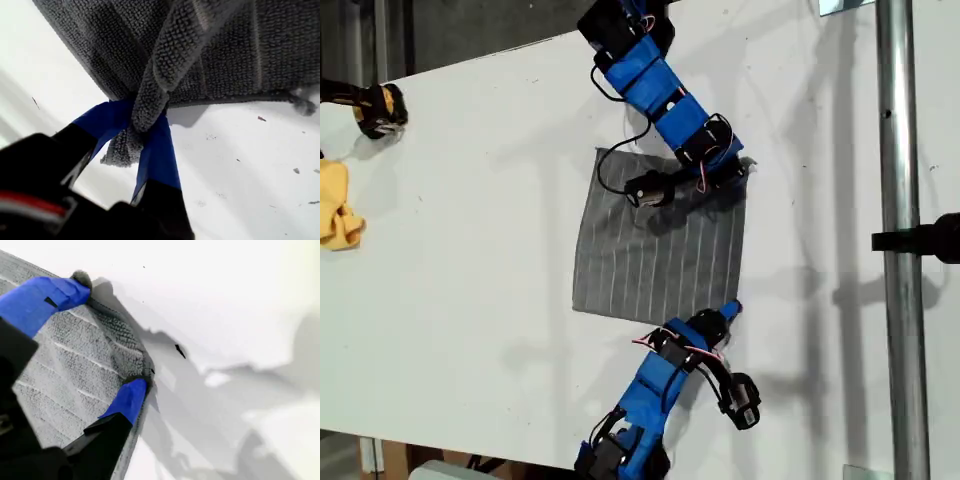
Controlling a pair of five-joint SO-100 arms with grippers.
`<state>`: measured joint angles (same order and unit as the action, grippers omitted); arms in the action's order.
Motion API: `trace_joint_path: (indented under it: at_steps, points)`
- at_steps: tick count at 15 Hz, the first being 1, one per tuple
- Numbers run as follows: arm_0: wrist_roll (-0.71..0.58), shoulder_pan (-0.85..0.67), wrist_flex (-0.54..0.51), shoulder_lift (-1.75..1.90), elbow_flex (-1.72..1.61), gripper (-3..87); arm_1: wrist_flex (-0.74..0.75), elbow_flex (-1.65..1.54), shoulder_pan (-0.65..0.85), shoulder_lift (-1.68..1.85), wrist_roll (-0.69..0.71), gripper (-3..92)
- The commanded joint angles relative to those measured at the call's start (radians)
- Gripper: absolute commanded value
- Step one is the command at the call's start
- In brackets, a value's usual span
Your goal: Grasp corners of a towel and fold twice.
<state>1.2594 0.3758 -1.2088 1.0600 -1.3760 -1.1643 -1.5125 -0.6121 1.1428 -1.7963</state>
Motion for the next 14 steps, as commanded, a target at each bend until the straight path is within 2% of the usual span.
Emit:
trace_joint_path:
  at_steps: [1,3,4,6,8,9,14]
  points:
    - [-0.014,-0.038,0.055,0.015,-0.064,21.3,0.015,-0.003,-0.008,0.054,0.005,-0.2]
    - [-0.003,-0.049,0.049,0.014,-0.055,1.5,0.015,-0.005,-0.008,0.054,0.008,-0.2]
    - [0.008,-0.043,0.026,0.018,-0.040,-1.6,0.015,-0.005,-0.005,0.057,0.011,-0.2]
    - [0.074,-0.003,-0.103,0.029,0.061,-1.7,-0.018,0.003,-0.003,0.101,0.018,-0.2]
    - [0.117,0.054,-0.331,0.026,0.288,-1.7,-0.104,0.057,-0.008,0.179,0.032,-0.2]
    - [0.130,0.072,-0.410,0.035,0.368,-1.7,-0.129,0.097,-0.026,0.192,0.038,-0.2]
    - [0.184,0.155,-0.434,0.137,0.379,-1.7,-0.161,0.293,-0.121,0.074,0.034,-0.2]
